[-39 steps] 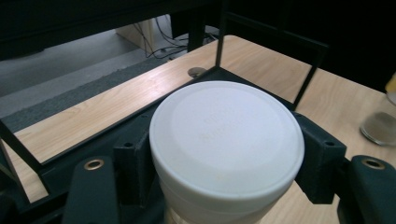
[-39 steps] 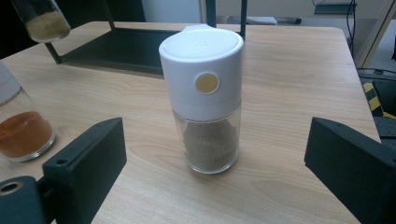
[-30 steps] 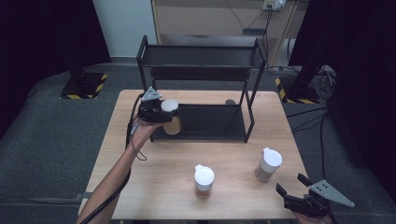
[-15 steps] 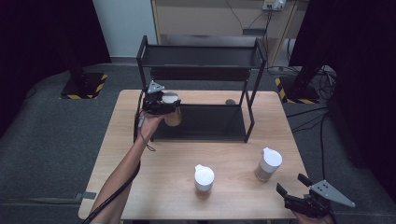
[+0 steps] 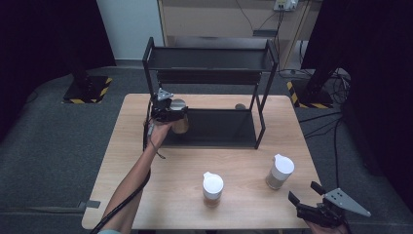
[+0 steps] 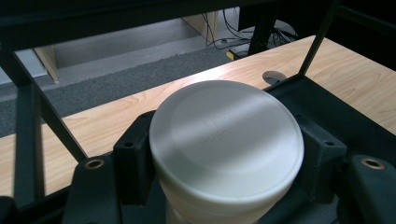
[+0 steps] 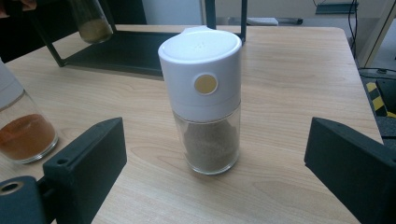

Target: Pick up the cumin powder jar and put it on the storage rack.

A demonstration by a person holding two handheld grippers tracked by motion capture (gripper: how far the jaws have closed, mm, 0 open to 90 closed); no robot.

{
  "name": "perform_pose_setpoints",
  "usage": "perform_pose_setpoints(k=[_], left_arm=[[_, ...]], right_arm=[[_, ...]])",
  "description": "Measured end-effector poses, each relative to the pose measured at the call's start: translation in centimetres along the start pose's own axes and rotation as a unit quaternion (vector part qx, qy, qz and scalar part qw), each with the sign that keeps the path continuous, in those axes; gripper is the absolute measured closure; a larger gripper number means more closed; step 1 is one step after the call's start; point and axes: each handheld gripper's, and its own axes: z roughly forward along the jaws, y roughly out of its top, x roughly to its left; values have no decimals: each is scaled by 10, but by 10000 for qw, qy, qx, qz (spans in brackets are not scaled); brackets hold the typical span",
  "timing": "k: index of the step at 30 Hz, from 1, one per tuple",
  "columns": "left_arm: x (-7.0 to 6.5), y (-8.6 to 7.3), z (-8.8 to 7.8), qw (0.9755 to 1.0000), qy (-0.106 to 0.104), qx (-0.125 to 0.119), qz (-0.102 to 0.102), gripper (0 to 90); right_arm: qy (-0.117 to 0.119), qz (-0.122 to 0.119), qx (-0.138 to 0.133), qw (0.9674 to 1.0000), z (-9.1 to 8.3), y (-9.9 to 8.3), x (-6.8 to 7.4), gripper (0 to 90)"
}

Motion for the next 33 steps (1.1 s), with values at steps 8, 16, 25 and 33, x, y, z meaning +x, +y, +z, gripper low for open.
perform_pose_setpoints(k=[8,16,25,33], left_arm=[[-3,-7,8,10000,1,42,-41,326],[-4,-13,12,10000,-3,54,-42,326],[-2,-18,13,10000,5,64,-55,326],[-3,-19,13,10000,-40,23,24,317]], right_arm=[[5,-5,-1,10000,0,0,0,57],[7,-7,-2,10000,0,0,0,57],[18,-7,-4,10000,0,0,0,58],[24,-12,1,10000,0,0,0,58]])
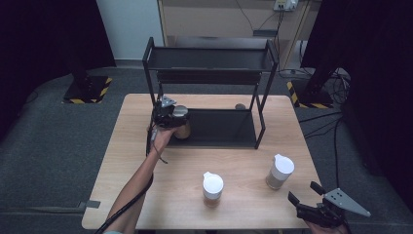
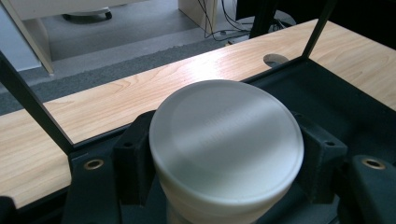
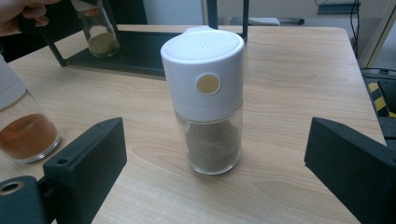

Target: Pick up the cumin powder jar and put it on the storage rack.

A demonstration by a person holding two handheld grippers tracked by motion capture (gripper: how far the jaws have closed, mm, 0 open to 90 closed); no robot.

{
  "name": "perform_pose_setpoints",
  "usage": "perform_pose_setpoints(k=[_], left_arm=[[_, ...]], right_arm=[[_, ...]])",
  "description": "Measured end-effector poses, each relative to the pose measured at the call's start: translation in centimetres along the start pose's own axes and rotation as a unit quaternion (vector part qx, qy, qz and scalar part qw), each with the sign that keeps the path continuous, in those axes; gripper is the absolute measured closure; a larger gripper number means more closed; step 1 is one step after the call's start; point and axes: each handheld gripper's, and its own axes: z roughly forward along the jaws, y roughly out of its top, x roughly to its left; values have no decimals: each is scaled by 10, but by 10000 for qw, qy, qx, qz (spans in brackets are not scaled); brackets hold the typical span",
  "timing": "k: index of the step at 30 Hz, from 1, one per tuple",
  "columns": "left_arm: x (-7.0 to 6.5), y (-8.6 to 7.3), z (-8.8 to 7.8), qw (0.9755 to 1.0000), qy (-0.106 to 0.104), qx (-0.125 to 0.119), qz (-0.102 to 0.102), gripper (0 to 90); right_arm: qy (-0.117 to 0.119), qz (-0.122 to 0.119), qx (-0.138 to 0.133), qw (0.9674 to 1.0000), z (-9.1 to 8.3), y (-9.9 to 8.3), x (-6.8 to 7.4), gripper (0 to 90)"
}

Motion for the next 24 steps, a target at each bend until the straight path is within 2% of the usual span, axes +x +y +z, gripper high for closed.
perform_pose_setpoints(k=[3,7,10,16,19,21,24], left_arm=[[3,5,-1,9999,-73,-35,-122,240],[2,15,-6,9998,-142,-108,-61,136],[-3,25,-12,9999,-41,-126,45,86],[-7,37,-27,9996,-62,-253,121,45],[-7,38,-37,9992,-215,-343,55,41],[-9,39,-44,9986,-282,-409,152,41],[-10,43,-56,9976,-440,-504,182,41]], right_arm=[[6,-12,-3,10000,-1,0,0,57],[6,-3,-6,10000,0,0,0,57],[9,-14,-4,10000,0,0,0,57],[11,-13,-2,10000,-1,0,0,57],[15,-19,-4,10000,-1,0,0,57],[16,-13,-10,10000,-1,0,0,57],[19,-23,-7,10000,-1,0,1,57]])
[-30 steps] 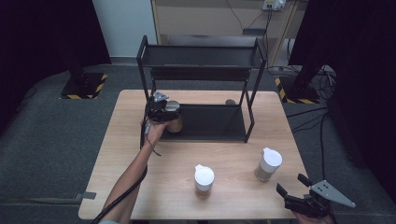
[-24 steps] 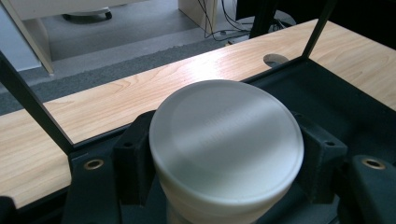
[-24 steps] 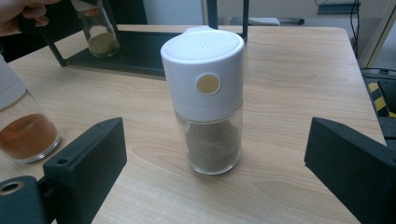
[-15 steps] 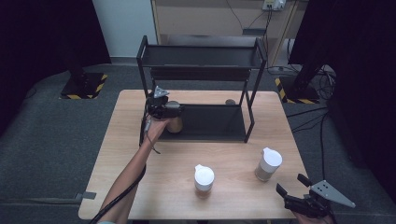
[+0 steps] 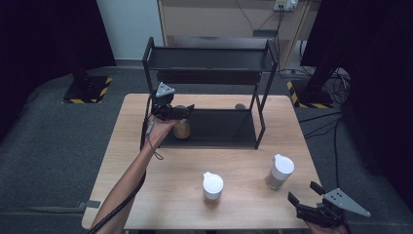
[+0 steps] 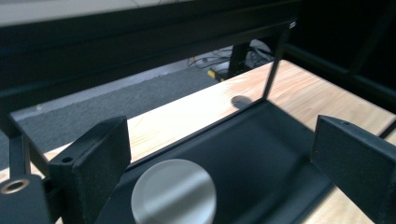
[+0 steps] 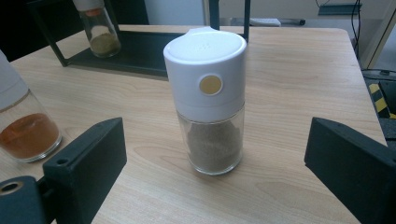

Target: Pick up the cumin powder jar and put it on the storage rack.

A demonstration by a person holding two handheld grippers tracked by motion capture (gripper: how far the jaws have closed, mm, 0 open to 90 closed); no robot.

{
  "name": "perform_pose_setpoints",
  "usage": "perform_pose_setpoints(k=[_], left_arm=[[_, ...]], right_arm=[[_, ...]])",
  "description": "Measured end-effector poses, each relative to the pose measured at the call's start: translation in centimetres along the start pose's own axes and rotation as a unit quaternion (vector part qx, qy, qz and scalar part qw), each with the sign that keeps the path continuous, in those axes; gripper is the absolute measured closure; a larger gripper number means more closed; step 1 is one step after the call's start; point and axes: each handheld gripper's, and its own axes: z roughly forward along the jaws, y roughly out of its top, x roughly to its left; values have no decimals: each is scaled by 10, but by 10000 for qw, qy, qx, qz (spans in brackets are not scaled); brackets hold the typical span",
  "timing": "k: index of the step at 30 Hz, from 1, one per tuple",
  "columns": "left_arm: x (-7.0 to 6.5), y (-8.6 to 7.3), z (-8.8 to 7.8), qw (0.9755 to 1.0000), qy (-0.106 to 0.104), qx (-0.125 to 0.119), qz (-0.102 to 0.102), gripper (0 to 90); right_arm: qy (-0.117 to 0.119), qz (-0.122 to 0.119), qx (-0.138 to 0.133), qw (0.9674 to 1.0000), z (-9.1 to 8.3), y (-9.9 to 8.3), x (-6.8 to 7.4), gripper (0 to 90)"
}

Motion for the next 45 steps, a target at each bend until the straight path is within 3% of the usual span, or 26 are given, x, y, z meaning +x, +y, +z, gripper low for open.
perform_pose_setpoints(k=[10,13,17,27,37,45], left_arm=[[-7,13,-46,9981,-446,-300,284,33],[-8,12,-56,9973,-581,-358,258,32],[-11,5,-69,9959,-705,-455,352,36],[-8,-21,-97,9924,-1018,-625,282,38],[-6,-51,-125,9916,-1020,-764,234,40],[-8,-77,-145,9936,-785,-759,271,44]], right_arm=[[-3,-13,10,10000,0,0,1,56],[-4,-18,6,10000,0,0,1,56],[-7,-23,9,10000,0,1,1,56],[-3,-42,20,10000,1,1,1,56],[-2,-68,23,10000,1,1,2,56],[-9,-72,33,10000,1,1,2,56]])
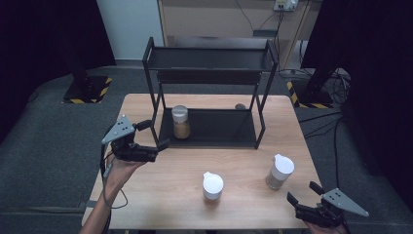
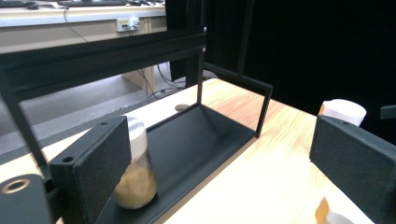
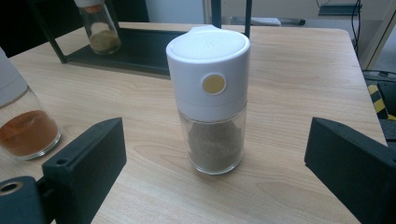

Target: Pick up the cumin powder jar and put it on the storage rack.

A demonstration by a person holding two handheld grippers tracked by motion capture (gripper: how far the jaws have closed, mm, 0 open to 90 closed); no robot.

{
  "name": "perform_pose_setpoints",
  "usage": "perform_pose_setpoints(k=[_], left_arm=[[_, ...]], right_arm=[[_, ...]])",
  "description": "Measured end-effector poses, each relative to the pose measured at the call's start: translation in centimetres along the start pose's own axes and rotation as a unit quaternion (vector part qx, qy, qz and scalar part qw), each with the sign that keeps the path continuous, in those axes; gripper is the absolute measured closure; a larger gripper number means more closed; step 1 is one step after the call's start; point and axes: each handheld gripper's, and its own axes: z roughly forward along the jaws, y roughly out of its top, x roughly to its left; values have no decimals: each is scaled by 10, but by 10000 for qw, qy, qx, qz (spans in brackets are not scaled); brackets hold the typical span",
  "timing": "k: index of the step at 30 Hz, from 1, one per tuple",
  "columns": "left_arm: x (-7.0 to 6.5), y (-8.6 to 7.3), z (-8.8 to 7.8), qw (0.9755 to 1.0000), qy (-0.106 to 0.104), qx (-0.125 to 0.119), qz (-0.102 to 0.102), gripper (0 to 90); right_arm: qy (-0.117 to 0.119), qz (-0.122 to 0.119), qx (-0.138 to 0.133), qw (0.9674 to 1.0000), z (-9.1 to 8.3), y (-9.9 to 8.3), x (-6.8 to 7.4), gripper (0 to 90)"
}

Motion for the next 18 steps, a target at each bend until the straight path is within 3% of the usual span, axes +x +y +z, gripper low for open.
perform_pose_setpoints(k=[7,18], left_arm=[[-7,-25,-17,9998,111,-7,193,52],[-10,-59,-32,9997,169,146,61,45]], right_arm=[[-11,-13,9,10000,0,0,1,56],[-21,-27,21,10000,0,1,1,56]])
